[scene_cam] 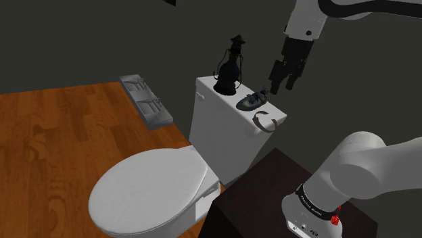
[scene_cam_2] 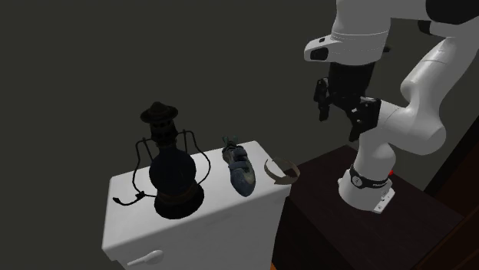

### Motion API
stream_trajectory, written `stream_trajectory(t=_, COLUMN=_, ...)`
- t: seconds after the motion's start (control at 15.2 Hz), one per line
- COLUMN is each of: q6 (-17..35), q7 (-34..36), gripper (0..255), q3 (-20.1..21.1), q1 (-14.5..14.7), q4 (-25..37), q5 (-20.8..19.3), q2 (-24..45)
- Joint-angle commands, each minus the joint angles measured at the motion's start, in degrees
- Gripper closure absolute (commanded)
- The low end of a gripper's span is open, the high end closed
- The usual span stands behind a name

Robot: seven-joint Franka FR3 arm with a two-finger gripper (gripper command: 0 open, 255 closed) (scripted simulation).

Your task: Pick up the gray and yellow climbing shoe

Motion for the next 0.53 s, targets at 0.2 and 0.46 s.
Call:
stream_trajectory(t=0.2, q6=5.47, q7=2.42, gripper=0, q3=-0.47, q1=-2.25, q4=-0.52, q5=-1.55, q2=3.81)
stream_trajectory(t=0.46, q6=12.35, q7=5.82, gripper=0, q3=-1.26, q1=-5.27, q4=-0.39, q5=-3.67, q2=9.30)
